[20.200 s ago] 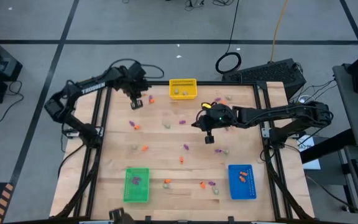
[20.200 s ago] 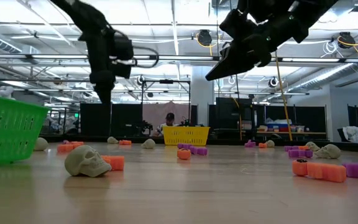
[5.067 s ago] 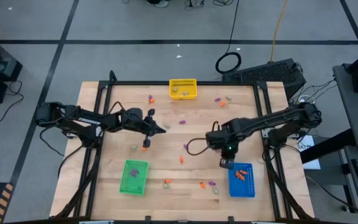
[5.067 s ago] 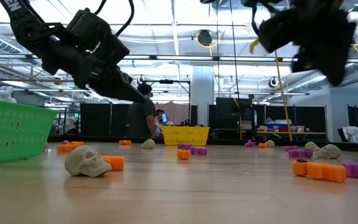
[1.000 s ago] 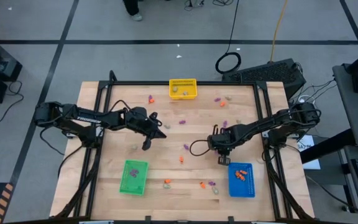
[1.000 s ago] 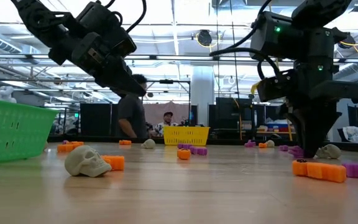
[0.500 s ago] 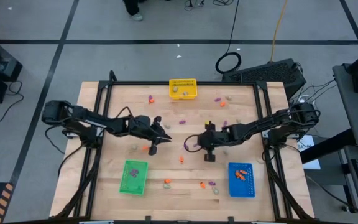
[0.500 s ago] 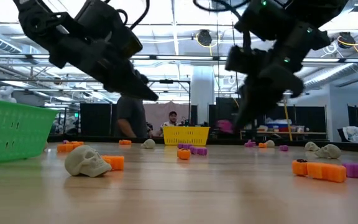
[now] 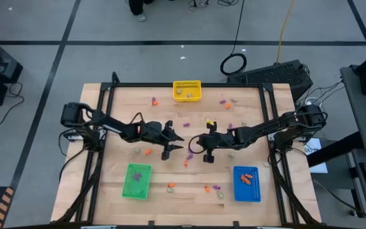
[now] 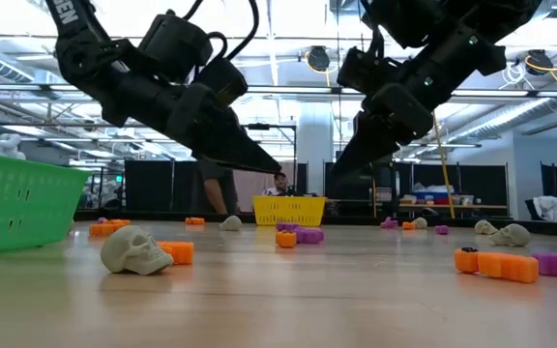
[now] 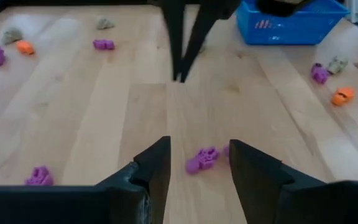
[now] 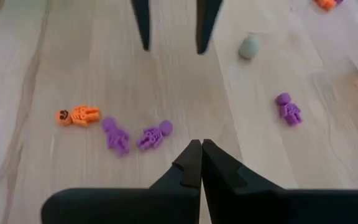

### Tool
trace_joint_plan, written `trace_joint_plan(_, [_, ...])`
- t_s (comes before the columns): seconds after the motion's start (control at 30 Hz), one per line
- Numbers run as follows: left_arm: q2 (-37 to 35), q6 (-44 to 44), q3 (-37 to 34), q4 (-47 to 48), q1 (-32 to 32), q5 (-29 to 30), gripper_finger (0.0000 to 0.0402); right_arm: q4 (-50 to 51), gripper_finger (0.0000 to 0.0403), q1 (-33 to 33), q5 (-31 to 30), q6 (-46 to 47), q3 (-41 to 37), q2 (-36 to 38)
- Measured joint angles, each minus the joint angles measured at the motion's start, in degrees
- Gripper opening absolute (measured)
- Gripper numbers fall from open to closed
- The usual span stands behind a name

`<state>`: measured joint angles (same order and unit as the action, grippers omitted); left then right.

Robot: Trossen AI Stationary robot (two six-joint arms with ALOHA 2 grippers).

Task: Sort Halloween decoration
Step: Put the purple skeleton toy into the green bin

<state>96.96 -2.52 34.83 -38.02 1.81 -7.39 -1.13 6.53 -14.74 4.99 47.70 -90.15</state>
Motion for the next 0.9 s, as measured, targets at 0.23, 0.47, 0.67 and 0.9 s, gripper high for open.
trace_joint_plan(0.23, [0.0,0.4,3.5,9.3,-1.0,-5.2,0.0162,0.4,0.0,-0.9,0.0,-0.1,0.0,0.0])
trace_joint_plan(0.47, [0.0,-1.8,8.1,17.2,-3.6,-2.4,0.0162,0.7,0.0,-2.6,0.0,-1.2,0.0,0.0])
trace_joint_plan(0.67, [3.2,3.6,12.6,22.7,-5.1,0.2,0.0162,1.6,0.0,-3.8,0.0,-1.7,0.0,0.0])
trace_joint_plan(0.9, [9.4,7.4,17.5,25.4,-8.1,4.7,0.0162,2.6,0.0,-4.7,-0.5,-1.6,0.0,0.0])
